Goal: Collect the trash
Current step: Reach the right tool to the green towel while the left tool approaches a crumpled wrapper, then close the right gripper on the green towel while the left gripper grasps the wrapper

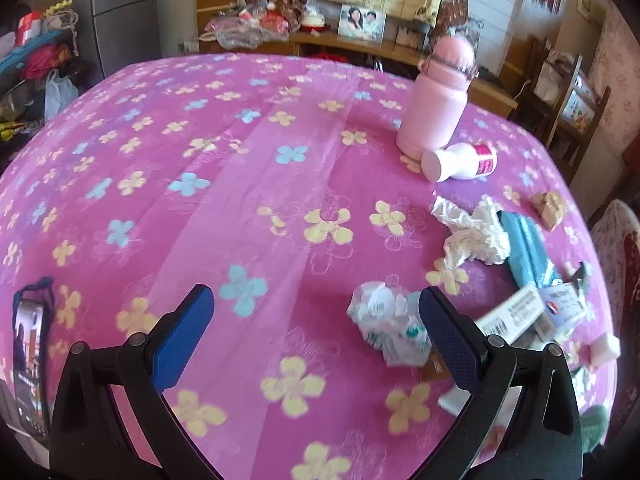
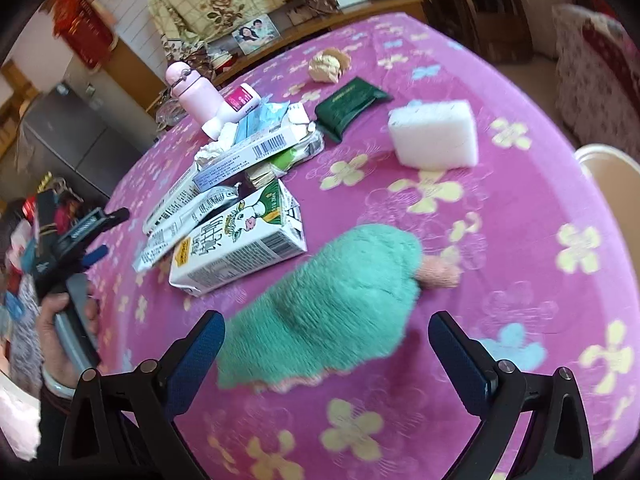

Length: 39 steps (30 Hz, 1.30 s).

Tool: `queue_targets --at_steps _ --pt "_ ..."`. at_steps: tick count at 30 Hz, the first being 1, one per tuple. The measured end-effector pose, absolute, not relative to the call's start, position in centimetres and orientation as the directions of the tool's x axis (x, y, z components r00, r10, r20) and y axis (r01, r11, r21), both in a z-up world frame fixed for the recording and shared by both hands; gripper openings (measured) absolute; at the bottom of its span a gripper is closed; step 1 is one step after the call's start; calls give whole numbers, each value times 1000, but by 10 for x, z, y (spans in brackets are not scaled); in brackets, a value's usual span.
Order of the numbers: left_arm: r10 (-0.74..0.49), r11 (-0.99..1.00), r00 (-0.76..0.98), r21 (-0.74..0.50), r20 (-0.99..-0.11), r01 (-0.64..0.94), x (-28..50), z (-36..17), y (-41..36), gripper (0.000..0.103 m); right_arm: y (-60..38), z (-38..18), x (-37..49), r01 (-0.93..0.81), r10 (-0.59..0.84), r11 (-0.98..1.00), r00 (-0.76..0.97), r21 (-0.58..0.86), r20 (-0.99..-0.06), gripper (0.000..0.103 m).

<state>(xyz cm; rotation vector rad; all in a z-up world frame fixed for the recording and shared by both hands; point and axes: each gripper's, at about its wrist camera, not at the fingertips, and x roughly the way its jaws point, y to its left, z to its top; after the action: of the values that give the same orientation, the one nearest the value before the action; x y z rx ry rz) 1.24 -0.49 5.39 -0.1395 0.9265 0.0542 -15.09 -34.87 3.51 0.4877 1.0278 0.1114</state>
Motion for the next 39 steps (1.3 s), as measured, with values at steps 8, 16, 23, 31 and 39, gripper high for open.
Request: queue_targets --at_steps 8,16,23,31,39 --pt "-32 989 525 -102 -851 -106 27 26 -13 76 -338 33 -141 117 308 894 537 432 -785 79" --pt "-122 962 493 -225 -861 -155 25 14 2 12 -337 32 -138 92 311 900 549 426 -776 57" --pt "-147 945 540 -278 -829 -170 2 36 21 7 -334 43 -145 46 324 903 580 426 -748 48" --pt "-190 939 599 -322 -778 -120 -30 75 28 7 -328 70 -155 -20 319 918 629 396 -709 48" --pt "-229 940 607 -334 -761 -64 -49 94 18 7 -330 81 -167 -31 311 922 654 386 -690 47"
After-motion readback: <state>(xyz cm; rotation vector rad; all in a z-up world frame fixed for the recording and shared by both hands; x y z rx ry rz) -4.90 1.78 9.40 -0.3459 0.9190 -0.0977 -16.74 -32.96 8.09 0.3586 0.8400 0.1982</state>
